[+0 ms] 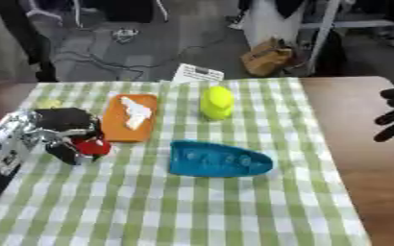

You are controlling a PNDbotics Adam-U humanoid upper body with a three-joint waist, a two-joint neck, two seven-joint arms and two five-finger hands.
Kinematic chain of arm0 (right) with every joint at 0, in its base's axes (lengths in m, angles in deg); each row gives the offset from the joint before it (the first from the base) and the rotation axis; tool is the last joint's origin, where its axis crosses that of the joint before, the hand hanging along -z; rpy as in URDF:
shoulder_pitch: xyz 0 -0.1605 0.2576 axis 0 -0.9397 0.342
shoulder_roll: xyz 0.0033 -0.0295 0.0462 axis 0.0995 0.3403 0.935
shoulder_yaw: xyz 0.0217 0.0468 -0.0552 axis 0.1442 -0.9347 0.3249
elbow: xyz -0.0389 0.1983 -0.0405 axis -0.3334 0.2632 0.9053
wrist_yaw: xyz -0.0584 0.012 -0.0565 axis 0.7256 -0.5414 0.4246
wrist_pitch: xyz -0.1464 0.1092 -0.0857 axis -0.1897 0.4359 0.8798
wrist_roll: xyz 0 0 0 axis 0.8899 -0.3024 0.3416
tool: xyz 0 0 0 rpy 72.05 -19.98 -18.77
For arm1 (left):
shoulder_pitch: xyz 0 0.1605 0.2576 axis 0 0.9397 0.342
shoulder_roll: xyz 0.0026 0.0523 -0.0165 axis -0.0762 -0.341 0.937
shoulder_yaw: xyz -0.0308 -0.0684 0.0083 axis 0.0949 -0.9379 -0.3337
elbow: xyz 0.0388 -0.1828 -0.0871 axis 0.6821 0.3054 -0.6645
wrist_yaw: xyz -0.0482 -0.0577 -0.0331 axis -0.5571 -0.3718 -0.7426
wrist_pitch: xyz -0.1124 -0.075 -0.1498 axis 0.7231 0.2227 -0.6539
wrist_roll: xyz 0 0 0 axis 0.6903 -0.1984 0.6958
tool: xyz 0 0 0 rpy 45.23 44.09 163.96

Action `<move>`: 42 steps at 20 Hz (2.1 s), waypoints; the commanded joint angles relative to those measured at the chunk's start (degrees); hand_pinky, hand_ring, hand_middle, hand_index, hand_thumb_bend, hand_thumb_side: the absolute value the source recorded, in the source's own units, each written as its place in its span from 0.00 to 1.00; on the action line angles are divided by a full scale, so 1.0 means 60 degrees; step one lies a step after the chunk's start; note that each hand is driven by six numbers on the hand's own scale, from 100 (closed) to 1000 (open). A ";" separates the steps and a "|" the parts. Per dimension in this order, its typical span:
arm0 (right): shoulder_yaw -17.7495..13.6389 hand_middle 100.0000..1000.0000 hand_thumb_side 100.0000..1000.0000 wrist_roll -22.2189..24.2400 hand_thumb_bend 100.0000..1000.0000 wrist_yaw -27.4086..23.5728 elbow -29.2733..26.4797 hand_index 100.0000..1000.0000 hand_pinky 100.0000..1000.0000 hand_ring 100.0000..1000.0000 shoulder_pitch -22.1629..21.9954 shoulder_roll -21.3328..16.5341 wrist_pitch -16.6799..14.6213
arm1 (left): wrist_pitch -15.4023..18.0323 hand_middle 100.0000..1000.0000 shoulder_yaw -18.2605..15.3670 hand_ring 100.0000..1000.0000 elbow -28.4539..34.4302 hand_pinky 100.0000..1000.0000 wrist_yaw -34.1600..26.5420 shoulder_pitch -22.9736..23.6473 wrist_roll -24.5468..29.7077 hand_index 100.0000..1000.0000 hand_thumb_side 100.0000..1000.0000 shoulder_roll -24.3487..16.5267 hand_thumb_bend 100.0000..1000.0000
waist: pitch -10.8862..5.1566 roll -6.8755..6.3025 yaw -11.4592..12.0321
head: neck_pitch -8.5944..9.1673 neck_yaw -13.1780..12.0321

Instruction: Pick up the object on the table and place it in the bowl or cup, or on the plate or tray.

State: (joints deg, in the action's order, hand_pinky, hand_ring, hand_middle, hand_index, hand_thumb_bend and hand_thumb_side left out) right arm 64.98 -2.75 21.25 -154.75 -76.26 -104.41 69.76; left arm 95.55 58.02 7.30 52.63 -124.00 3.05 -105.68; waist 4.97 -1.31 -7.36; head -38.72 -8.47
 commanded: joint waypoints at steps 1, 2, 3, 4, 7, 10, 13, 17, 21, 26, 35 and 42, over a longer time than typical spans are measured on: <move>-0.0025 0.71 0.67 0.0003 0.00 -0.0002 -0.0227 0.66 0.43 0.55 0.0050 -0.0250 0.0007 | 0.1617 0.17 -0.0509 0.34 0.0122 0.53 0.0325 -0.0650 0.1090 0.33 0.15 -0.0244 0.09 | -0.0303 0.0016 0.0008 | 0.0090 0.0015; -0.0021 0.71 0.67 0.0008 0.00 -0.0005 -0.0227 0.66 0.43 0.55 0.0054 -0.0245 0.0004 | 0.1460 0.21 -0.0520 0.37 0.0002 0.54 0.0650 -0.0806 0.0697 0.36 0.16 -0.0183 0.17 | -0.0305 0.0018 0.0001 | 0.0095 0.0009; -0.0019 0.71 0.67 0.0010 0.00 -0.0008 -0.0227 0.66 0.43 0.55 0.0060 -0.0239 0.0002 | 0.1300 0.21 -0.0496 0.37 -0.0199 0.54 0.1055 -0.0955 0.0280 0.36 0.16 -0.0100 0.17 | -0.0304 0.0020 -0.0010 | 0.0105 0.0001; -0.0018 0.70 0.67 0.0011 0.00 -0.0011 -0.0227 0.66 0.43 0.55 0.0061 -0.0235 0.0002 | 0.1174 0.22 -0.0463 0.39 -0.0424 0.55 0.1470 -0.1061 -0.0138 0.37 0.16 -0.0022 0.21 | -0.0302 0.0024 -0.0022 | 0.0114 -0.0004; -0.0018 0.70 0.67 0.0007 0.00 -0.0020 -0.0227 0.66 0.43 0.55 0.0060 -0.0221 0.0006 | 0.0638 0.23 -0.0484 0.39 -0.1438 0.56 0.2794 -0.1295 -0.1473 0.38 0.15 0.0332 0.23 | -0.0285 0.0035 -0.0062 | 0.0143 -0.0013; -0.0012 0.70 0.67 0.0009 0.00 -0.0030 -0.0227 0.66 0.43 0.55 0.0075 -0.0200 0.0003 | -0.0233 0.26 -0.0734 0.40 -0.2467 0.57 0.4267 -0.1457 -0.2911 0.40 0.13 0.0715 0.25 | -0.0268 0.0049 -0.0095 | 0.0163 0.0019; 0.0002 0.70 0.67 0.0017 0.00 -0.0049 -0.0227 0.66 0.43 0.55 0.0096 -0.0168 -0.0008 | -0.1094 0.26 -0.1075 0.39 -0.3470 0.57 0.5432 -0.1635 -0.4322 0.40 0.10 0.1030 0.25 | -0.0249 0.0057 -0.0126 | 0.0208 -0.0016; 0.0023 0.70 0.68 0.0036 0.00 -0.0072 -0.0227 0.66 0.43 0.55 0.0129 -0.0125 -0.0019 | -0.2331 0.24 -0.1601 0.35 -0.4556 0.55 0.6077 -0.1864 -0.6357 0.39 0.02 0.1297 0.20 | -0.0215 0.0067 -0.0185 | 0.0285 -0.0062; 0.0049 0.70 0.68 0.0057 0.00 -0.0097 -0.0227 0.66 0.43 0.55 0.0150 -0.0098 -0.0028 | -0.3141 0.24 -0.1897 0.31 -0.5257 0.53 0.5651 -0.1980 -0.7850 0.39 0.00 0.1359 0.13 | -0.0189 0.0073 -0.0248 | 0.0359 -0.0111; 0.0069 0.71 0.68 0.0077 0.00 -0.0116 -0.0227 0.66 0.43 0.55 0.0167 -0.0091 -0.0029 | -0.3529 0.29 -0.2050 0.31 -0.5707 0.53 0.4803 -0.2102 -0.8701 0.45 0.00 0.1309 0.03 | -0.0155 0.0063 -0.0318 | 0.0462 -0.0143; 0.0076 0.71 0.68 0.0088 0.00 -0.0127 -0.0227 0.66 0.43 0.55 0.0170 -0.0075 -0.0023 | -0.3334 0.62 -0.1844 0.54 -0.5943 0.61 0.5127 -0.2100 -0.8425 0.73 0.06 0.1385 0.21 | -0.0130 0.0066 -0.0360 | 0.0478 -0.0169; 0.0069 0.71 0.68 0.0082 0.00 -0.0129 -0.0227 0.66 0.43 0.55 0.0169 -0.0057 -0.0019 | -0.2968 0.83 -0.1836 0.77 -0.5988 0.70 0.5718 -0.2038 -0.7901 0.90 0.53 0.1523 0.26 | -0.0115 0.0071 -0.0365 | 0.0485 -0.0144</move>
State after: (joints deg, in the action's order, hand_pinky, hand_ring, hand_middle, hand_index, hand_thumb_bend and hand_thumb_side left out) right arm 65.66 -2.28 20.77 -154.75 -75.89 -104.07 69.75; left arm 77.30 47.04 -29.26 86.40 -135.34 -44.77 -95.77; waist 4.97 -1.31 -9.52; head -36.53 -9.38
